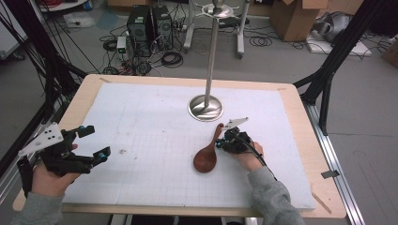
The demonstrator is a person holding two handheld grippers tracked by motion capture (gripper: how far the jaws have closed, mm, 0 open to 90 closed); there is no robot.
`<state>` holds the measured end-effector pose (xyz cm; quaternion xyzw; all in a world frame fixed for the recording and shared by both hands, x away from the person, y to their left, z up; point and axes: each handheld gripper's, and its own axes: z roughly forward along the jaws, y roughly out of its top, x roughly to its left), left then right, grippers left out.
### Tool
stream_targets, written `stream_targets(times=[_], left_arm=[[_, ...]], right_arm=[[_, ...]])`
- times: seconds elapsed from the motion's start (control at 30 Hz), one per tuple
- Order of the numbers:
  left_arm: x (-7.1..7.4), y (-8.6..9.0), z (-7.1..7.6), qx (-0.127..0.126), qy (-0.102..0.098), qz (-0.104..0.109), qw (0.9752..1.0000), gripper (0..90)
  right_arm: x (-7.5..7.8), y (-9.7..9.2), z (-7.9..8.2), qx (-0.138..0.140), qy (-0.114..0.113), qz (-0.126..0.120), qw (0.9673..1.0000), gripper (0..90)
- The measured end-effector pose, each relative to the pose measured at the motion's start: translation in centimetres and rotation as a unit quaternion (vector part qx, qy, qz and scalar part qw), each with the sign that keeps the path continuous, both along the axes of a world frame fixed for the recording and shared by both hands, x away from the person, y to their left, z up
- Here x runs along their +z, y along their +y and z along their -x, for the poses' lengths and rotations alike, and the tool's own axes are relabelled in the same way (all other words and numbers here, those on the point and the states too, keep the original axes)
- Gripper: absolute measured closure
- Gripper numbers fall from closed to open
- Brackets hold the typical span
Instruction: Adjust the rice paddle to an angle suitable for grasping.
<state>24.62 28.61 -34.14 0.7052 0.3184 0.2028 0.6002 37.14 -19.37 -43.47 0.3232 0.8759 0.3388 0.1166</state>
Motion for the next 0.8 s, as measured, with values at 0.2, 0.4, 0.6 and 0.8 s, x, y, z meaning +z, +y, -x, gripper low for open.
stream_targets(times=[0.2, 0.4, 0.6, 0.8], left_arm=[[0.0, 0.1, 0.1, 0.002, 0.001, 0.000, 1.0000, 1.8], [0.0, 0.2, 0.2, 0.004, 0.000, 0.000, 1.0000, 1.8], [0.1, 0.4, 0.3, 0.005, -0.002, 0.002, 1.0000, 1.8], [0.0, 0.3, 0.3, 0.006, -0.001, 0.001, 1.0000, 1.8]], right_arm=[[0.0, 0.6, -0.2, 0.004, 0.001, -0.002, 1.0000, 89.5], [0.0, 1.4, -0.3, 0.015, 0.002, -0.002, 0.9999, 89.5], [0.0, 1.9, -0.3, 0.021, 0.000, -0.004, 0.9998, 89.5], [0.0, 2.3, -0.4, 0.028, 0.000, -0.003, 0.9996, 89.5]])
